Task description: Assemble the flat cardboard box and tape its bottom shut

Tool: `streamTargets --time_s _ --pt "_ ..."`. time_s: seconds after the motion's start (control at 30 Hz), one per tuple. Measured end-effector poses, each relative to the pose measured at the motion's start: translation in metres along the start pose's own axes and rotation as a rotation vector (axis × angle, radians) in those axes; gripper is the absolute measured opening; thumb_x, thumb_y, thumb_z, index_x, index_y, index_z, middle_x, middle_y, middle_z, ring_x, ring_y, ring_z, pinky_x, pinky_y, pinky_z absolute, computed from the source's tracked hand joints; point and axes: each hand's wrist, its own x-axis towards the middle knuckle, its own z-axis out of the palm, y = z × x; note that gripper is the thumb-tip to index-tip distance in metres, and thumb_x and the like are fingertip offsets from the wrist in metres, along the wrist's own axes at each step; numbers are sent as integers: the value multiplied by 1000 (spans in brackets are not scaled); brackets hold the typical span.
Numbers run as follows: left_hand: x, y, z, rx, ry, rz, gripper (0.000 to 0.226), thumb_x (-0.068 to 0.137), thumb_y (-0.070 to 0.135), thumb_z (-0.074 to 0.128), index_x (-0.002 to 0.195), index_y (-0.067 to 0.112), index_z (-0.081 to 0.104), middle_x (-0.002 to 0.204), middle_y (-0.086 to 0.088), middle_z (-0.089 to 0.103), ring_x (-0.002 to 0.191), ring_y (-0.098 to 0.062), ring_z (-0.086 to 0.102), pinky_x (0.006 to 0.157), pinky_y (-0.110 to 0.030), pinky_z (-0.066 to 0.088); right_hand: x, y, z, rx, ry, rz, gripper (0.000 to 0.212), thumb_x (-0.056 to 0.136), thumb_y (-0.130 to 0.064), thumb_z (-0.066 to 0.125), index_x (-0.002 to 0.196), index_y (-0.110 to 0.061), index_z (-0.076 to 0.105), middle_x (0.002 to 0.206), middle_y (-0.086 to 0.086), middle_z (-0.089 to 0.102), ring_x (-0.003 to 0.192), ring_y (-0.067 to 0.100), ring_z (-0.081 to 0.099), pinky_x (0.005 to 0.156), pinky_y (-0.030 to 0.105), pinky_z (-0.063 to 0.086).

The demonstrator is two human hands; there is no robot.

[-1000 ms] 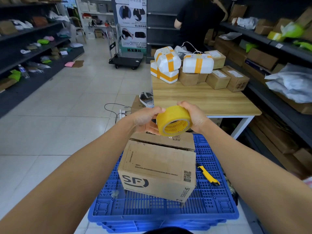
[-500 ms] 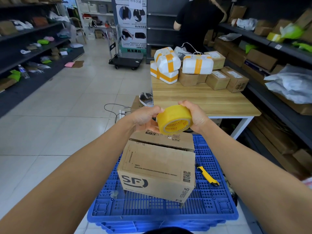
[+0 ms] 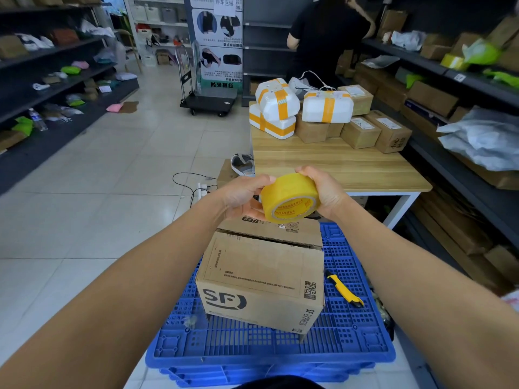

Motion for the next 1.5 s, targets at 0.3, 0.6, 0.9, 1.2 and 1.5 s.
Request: streamTargets --time_s 0.3,0.6,0.9,1.2,1.5 --pt "-1 1 3 -12 17 40 45 90 34 57 127 9 51 125 -15 61 102 -38 66 81 -46 57 -4 -6 2 1 34 -26 12 82 -35 63 83 -24 70 78 4 68 70 21 66 73 38 53" --pt "-2 5 4 6 40 37 40 91 25 51 124 1 51 125 -22 58 103 -42 64 85 -52 54 -6 -5 2 16 41 -40 12 84 -32 62 80 -24 69 73 2 67 69 22 64 69 35 52" --pt "0 6 6 9 61 49 41 89 19 46 125 -2 49 127 -23 56 102 -43 63 86 -53 53 -5 -6 1 16 50 -43 15 76 -37 64 83 -25 70 84 4 66 74 22 64 72 35 52" --pt "0 8 6 1 18 25 42 91 29 57 126 7 51 126 -18 59 106 -40 63 84 -49 55 -3 -3 -2 38 54 -35 12 80 -35 64 79 -25 71 70 0 70 70 21 65 71 37 53" --pt "1 7 9 -32 49 20 42 91 19 49 129 1 48 129 -22 57 101 -41 63 84 -50 55 -4 -2 -1 46 60 -15 28 62 -41 66 83 -23 69 77 3 66 69 21 65 67 35 52"
